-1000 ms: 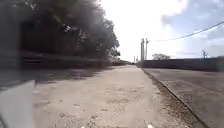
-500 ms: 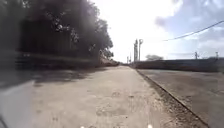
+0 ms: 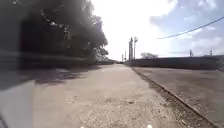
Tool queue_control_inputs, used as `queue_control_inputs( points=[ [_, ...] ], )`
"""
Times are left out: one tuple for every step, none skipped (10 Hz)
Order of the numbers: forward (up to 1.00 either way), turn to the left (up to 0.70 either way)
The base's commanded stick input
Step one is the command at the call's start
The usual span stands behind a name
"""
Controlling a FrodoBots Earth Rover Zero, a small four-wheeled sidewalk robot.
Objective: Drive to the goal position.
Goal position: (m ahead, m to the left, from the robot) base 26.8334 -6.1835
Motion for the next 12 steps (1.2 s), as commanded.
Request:
queue_control_inputs(
  points=[
    [0.70,0.00],
    [0.70,0.00],
    [0.70,0.00],
    [0.70,0.00],
    [0.70,0.00],
    [0.70,0.00],
    [0.70,0.00],
    [0.70,0.00],
    [0.70,0.00],
    [0.70,0.00],
    [0.70,0.00],
    [0.70,0.00]
  ],
)
